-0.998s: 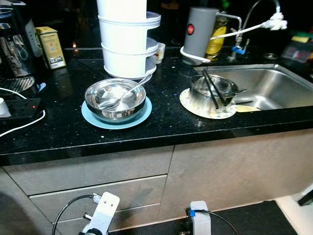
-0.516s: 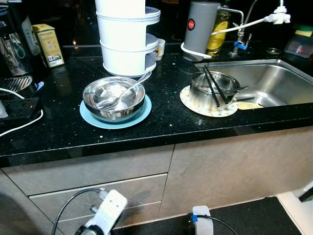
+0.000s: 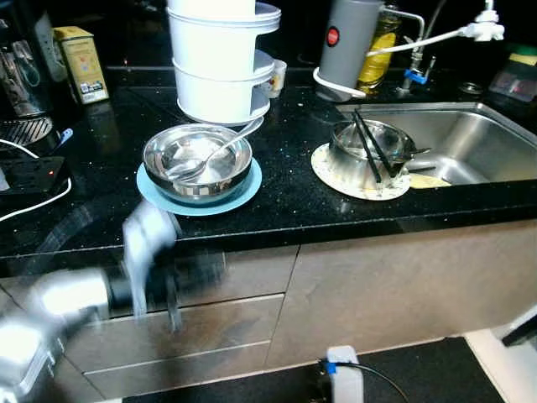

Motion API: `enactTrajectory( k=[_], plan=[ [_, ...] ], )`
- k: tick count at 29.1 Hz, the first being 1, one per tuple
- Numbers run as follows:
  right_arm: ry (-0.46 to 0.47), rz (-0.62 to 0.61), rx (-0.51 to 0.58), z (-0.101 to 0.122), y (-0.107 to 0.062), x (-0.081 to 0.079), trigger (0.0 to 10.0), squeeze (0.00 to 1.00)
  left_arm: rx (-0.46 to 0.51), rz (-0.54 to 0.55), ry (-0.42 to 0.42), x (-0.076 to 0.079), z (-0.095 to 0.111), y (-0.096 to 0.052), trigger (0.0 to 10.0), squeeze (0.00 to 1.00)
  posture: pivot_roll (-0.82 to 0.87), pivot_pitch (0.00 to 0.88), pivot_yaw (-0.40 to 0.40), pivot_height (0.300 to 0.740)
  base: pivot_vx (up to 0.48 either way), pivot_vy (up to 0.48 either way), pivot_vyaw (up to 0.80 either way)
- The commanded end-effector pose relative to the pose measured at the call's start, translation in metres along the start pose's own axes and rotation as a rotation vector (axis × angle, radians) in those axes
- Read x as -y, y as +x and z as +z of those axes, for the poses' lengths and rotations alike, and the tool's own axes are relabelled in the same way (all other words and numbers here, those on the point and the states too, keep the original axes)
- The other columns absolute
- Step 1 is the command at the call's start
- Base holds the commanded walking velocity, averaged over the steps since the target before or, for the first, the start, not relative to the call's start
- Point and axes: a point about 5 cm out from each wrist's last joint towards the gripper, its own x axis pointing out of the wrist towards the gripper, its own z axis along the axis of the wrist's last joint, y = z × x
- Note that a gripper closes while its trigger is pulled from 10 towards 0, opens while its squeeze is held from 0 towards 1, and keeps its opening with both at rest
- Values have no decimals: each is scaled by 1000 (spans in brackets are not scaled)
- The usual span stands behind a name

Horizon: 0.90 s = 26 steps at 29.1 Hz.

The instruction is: Kitchen organization

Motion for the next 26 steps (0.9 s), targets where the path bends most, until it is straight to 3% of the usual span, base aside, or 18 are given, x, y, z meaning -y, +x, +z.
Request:
enactTrajectory(
  k=[1,3,4,5,7,8,10,11,12,14,15,17,18,22,26],
  plan=[
    [8,-1,-33,-9,-3,0,10000,0,80,-13,-7,-11,20,8,10000,0,42,146,-63,740,0,0,0],
    [14,3,-36,-11,-4,-3,10000,0,212,-23,7,-29,58,19,10000,0,45,144,-63,740,0,0,0],
    [14,3,-36,-11,-4,-3,10000,0,212,-23,7,-29,58,19,10000,0,45,144,-63,740,0,0,0],
    [16,3,-39,-13,-4,-4,10000,0,262,-34,1,-37,72,24,10000,0,46,142,-63,740,0,0,0],
    [19,4,-43,-15,-5,-4,10000,0,271,-29,21,-48,83,30,10000,0,47,142,-60,740,0,0,0],
    [19,4,-43,-15,-5,-4,10000,0,271,-29,21,-48,83,30,10000,0,47,142,-60,740,0,0,0],
    [22,40,-16,-10,-3,-8,10000,0,216,45,83,-64,86,38,10000,0,52,141,-54,740,0,0,0],
    [-7,132,53,3,0,-18,10000,0,168,139,105,-81,87,43,10000,0,52,142,-46,740,0,0,0],
    [-7,132,53,3,0,-18,10000,0,168,139,105,-81,87,43,10000,0,52,142,-46,740,0,0,0],
    [-64,306,157,24,3,-36,10000,0,107,245,146,-100,88,48,10000,0,49,142,-36,740,0,0,0],
    [-64,306,157,24,3,-36,10000,0,107,245,146,-100,88,48,10000,0,49,142,-36,740,0,0,0],
    [-115,512,262,48,0,-54,10000,0,50,302,167,-113,87,50,10000,0,40,144,-24,740,0,0,0],
    [-115,512,262,48,0,-54,10000,0,50,302,167,-113,87,50,10000,0,40,144,-24,740,0,0,0],
    [-135,808,369,95,-18,-68,10000,0,-28,396,218,-129,82,52,10000,0,34,143,-22,740,0,0,0],
    [-144,898,382,109,-27,-69,10000,0,-47,412,220,-132,80,52,10000,0,34,143,-22,740,0,0,0]
  ],
)
